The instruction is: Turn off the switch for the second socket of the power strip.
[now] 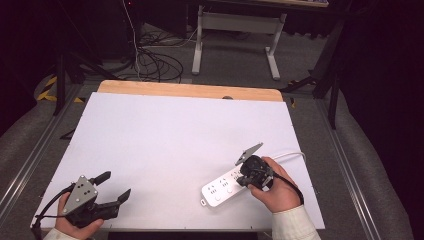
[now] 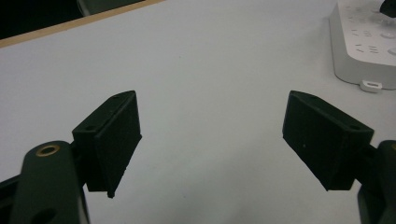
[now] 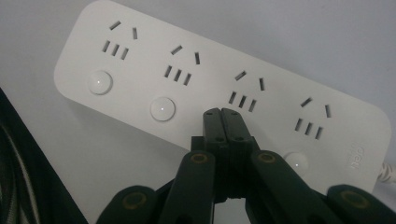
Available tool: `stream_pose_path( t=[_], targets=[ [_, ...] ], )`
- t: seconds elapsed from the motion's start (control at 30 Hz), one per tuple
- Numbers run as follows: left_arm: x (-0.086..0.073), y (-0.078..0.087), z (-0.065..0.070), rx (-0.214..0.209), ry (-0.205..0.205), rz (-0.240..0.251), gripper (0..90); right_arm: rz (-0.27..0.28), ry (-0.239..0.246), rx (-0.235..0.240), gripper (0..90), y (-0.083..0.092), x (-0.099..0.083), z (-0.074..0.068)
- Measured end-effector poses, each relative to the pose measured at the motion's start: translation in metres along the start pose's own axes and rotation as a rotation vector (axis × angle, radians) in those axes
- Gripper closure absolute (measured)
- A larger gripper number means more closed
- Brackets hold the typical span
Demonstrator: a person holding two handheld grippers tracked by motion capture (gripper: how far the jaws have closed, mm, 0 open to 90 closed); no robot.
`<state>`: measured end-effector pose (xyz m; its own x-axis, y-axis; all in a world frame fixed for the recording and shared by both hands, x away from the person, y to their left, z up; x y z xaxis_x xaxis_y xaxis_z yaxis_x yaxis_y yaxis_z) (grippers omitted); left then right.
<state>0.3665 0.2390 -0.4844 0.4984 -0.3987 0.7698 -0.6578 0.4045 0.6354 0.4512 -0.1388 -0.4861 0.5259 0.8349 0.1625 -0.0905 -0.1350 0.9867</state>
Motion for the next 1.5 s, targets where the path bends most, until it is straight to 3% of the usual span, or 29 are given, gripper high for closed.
stream_pose_path(
  t=[0.37,0.83,1.03,1.5],
  targets=[
    [0.000,-0.001,0.000,-0.001,0.001,-0.003,19.8,-0.010,-0.025,-0.007,90.0,-0.006,-0.001,0.005],
    [-0.001,-0.002,0.000,-0.001,0.003,-0.014,19.7,-0.017,-0.016,-0.027,90.0,-0.009,0.000,0.005],
    [-0.001,-0.001,0.000,0.001,0.005,-0.014,19.7,-0.013,-0.022,-0.056,90.0,-0.010,-0.001,0.006],
    [-0.001,-0.003,0.000,0.004,0.007,-0.016,19.6,0.001,-0.031,-0.026,90.0,-0.011,-0.001,0.008]
  ],
)
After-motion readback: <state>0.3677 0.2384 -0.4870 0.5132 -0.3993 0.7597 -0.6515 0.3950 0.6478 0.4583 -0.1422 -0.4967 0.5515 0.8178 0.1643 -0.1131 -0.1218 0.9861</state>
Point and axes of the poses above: each handheld gripper's, and its own axes: y roughly backward along the jaws, x roughly out of its top, z roughly to its right, the point moved 7 cm from there along -y, roughly forward along the jaws, and after that the axes turned 13 degrees about -z, right-handed, at the moved point
